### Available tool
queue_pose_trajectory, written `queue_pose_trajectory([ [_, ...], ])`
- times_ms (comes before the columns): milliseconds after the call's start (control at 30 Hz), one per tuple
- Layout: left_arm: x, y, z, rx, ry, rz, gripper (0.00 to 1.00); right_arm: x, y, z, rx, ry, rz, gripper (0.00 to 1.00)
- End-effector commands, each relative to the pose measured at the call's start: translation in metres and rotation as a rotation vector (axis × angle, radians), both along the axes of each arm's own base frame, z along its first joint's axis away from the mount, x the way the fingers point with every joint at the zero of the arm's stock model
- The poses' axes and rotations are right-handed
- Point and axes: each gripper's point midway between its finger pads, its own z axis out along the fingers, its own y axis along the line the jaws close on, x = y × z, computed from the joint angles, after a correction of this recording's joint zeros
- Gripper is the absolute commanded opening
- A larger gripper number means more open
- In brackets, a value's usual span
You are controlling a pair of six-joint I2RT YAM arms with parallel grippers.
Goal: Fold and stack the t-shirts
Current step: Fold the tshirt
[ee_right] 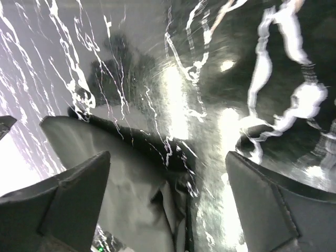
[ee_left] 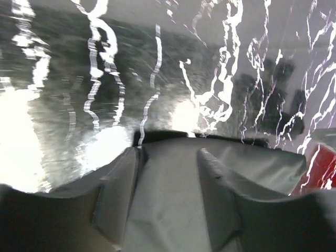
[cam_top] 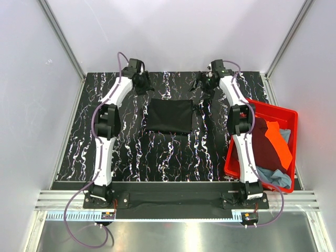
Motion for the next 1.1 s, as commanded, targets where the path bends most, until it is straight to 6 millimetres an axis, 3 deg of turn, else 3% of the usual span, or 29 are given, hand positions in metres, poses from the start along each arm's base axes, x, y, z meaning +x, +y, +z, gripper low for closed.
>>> queue_pose_trajectory([
  [0, 0.017, 0.030, 0.089, 0.015, -0.215, 0.063, 0.60, 0.004, -0.008, 0.075, 0.010, -0.110, -0.026, 1.00],
  [67, 0.001, 0.025, 0.090, -0.004, -0.214, 0.036, 0.59, -0.004, -0.010, 0.077, 0.007, -0.101, -0.021, 1.00],
  [100, -0.007, 0.018, 0.113, -0.027, -0.256, 0.013, 0.56, -0.019, -0.007, 0.075, 0.007, -0.069, -0.005, 1.00],
  [133, -0.016, 0.012, 0.113, -0.038, -0.249, -0.008, 0.52, -0.024, -0.004, 0.076, 0.011, -0.071, 0.011, 1.00],
  [167, -0.029, 0.010, 0.097, -0.035, -0.206, -0.028, 0.48, -0.034, 0.002, 0.073, -0.015, -0.068, 0.048, 1.00],
  [267, -0.054, -0.017, 0.102, -0.131, -0.216, -0.133, 0.41, -0.056, 0.012, 0.081, -0.050, -0.082, 0.100, 1.00],
  [300, -0.068, -0.022, 0.084, -0.155, -0.170, -0.153, 0.38, -0.066, 0.017, 0.088, -0.044, -0.092, 0.115, 1.00],
  [367, -0.078, -0.035, 0.077, -0.182, -0.155, -0.185, 0.33, -0.073, 0.027, 0.095, -0.011, -0.108, 0.134, 1.00],
  [400, -0.086, -0.036, 0.063, -0.186, -0.118, -0.180, 0.31, -0.082, 0.036, 0.094, 0.004, -0.093, 0.153, 0.97],
  [467, -0.091, -0.037, 0.048, -0.188, -0.079, -0.172, 0.27, -0.090, 0.051, 0.092, 0.046, -0.075, 0.174, 0.90],
  [533, -0.094, -0.037, 0.037, -0.187, -0.053, -0.165, 0.24, -0.101, 0.068, 0.081, 0.064, -0.048, 0.205, 0.71],
  [600, -0.098, -0.034, 0.021, -0.175, -0.002, -0.151, 0.23, -0.111, 0.081, 0.068, 0.090, -0.015, 0.236, 0.46],
  [633, -0.096, -0.034, 0.020, -0.171, 0.009, -0.146, 0.21, -0.108, 0.087, 0.066, 0.112, -0.025, 0.236, 0.32],
  [700, -0.096, -0.032, 0.009, -0.154, 0.031, -0.141, 0.18, -0.107, 0.092, 0.054, 0.130, -0.010, 0.238, 0.24],
  [833, -0.076, -0.039, 0.020, -0.187, -0.079, -0.155, 0.20, -0.084, 0.093, 0.047, 0.144, -0.100, 0.223, 0.08],
  [1000, -0.047, -0.049, 0.026, -0.254, -0.135, -0.137, 0.20, -0.061, 0.089, 0.036, 0.196, -0.124, 0.151, 0.02],
  [1067, -0.041, -0.051, 0.014, -0.277, -0.116, -0.123, 0.20, -0.053, 0.082, 0.030, 0.202, -0.114, 0.119, 0.00],
])
